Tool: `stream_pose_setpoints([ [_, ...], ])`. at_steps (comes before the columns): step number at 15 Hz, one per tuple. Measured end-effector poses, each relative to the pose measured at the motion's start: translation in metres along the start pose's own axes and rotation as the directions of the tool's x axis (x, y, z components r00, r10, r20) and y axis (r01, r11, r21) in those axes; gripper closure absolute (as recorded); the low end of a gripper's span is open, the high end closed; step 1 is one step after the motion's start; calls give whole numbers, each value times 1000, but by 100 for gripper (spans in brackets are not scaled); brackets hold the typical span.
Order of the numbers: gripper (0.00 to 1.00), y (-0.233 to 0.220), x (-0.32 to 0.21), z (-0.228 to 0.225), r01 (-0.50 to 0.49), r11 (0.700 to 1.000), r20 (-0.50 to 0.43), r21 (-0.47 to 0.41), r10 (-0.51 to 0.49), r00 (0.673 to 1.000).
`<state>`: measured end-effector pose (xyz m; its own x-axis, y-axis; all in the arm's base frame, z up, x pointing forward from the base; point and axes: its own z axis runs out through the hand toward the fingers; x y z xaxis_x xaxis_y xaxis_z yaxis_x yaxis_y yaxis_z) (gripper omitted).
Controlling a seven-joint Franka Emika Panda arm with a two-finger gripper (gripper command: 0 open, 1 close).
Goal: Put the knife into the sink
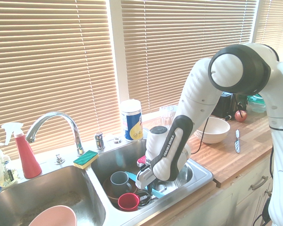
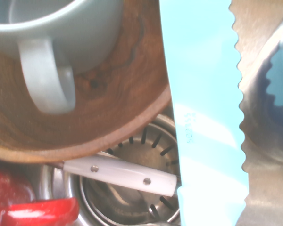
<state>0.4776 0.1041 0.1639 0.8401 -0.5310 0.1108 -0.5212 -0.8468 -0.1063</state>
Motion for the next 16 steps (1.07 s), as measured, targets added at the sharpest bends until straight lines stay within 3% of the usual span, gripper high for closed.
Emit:
stream_pose_setpoints([
  [11, 0, 0, 2, 3, -24, 1000, -15, 3, 24, 1000],
  [13, 0, -6, 9, -13, -26, 999, -37, 30, 27, 999],
  [16, 0, -20, 23, -74, -20, 997, -82, 80, 26, 996],
])
